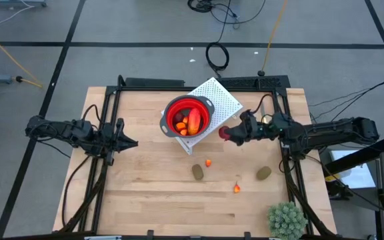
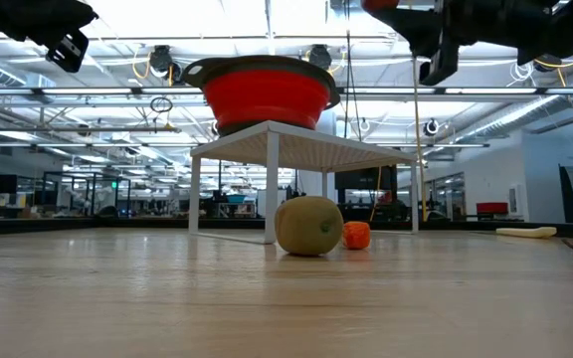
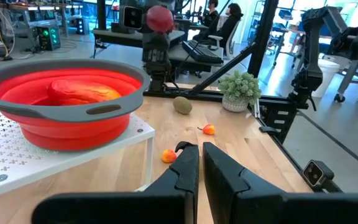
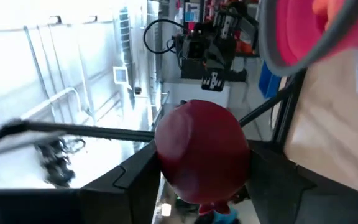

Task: Pick & Place Fruit
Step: Put the pomegranate into the red strainer bowl on the shelf

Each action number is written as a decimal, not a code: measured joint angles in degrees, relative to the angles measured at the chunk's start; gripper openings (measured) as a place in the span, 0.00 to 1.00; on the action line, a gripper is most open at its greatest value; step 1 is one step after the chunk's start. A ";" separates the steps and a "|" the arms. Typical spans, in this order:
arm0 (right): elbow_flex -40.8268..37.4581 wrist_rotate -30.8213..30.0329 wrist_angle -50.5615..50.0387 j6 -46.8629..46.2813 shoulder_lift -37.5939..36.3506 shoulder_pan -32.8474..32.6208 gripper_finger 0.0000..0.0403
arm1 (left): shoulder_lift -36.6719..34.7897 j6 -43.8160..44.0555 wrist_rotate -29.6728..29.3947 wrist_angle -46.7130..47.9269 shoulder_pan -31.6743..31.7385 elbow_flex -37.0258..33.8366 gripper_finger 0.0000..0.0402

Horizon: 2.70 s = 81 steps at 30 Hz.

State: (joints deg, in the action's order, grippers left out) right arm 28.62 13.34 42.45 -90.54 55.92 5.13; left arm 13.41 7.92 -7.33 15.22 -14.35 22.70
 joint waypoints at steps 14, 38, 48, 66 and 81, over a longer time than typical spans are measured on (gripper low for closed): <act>0.00 -0.02 -0.69 7.01 0.00 0.00 0.49 | 0.00 -0.04 -0.05 0.00 0.01 0.00 0.05; 0.00 -4.59 -0.62 78.82 0.00 0.00 0.49 | 0.02 -3.28 -0.24 3.15 0.00 0.00 0.05; 0.00 -13.39 1.28 90.70 0.02 0.00 0.49 | 0.02 -3.19 -0.26 3.19 0.02 0.00 0.05; 7.54 -19.62 -6.89 90.12 0.04 0.01 0.49 | 0.04 -7.82 -0.85 6.46 0.01 0.00 0.05; 24.62 -22.17 -19.05 92.76 10.85 0.13 0.49 | 0.08 -7.61 -0.81 5.99 0.00 0.00 0.05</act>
State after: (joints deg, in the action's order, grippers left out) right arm 53.24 -8.83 23.40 2.22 66.77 5.26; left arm 13.50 0.32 -8.14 21.21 -14.35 22.70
